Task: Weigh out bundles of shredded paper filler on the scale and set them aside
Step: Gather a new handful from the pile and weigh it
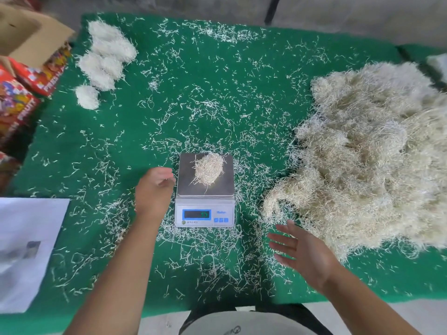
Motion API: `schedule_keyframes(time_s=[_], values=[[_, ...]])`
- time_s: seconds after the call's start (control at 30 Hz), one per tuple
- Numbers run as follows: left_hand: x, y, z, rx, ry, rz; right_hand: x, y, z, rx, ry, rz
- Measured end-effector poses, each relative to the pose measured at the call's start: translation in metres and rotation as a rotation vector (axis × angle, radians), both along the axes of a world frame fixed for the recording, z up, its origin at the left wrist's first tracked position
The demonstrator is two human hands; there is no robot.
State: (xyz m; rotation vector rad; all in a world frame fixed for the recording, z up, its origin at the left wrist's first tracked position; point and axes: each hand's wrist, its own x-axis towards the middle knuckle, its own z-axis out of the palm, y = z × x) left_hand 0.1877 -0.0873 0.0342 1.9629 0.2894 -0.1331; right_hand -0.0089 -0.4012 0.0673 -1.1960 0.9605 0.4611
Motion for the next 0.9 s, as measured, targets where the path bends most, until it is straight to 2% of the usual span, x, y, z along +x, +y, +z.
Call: schedule_keyframes(time_s=[0.47, 0.67, 0.73, 0.8, 0.9], values=[[-0.003, -0.013, 0.005, -0.004, -0.027, -0.047, -0.016, -0.012, -0.004, -0.012, -0.008, -0.012], [-0.006, -0.044, 0.011, -0.042, -0.036, -0.086, -0.023, -0.017, -0.004, -0.012, 0.008, -0.033], [-0.017, -0.07, 0.012, -0.068, -0.019, -0.181, -0.026, -0.019, -0.002, -0.012, 0.018, -0.043], [-0.031, -0.105, 0.008, -0.074, 0.038, -0.36, -0.03, -0.022, 0.001, -0.012, 0.03, -0.054], [-0.054, -0.16, -0.01, 0.032, 0.16, -0.626, -0.037, -0.029, 0.005, -0.022, 0.045, -0.072]])
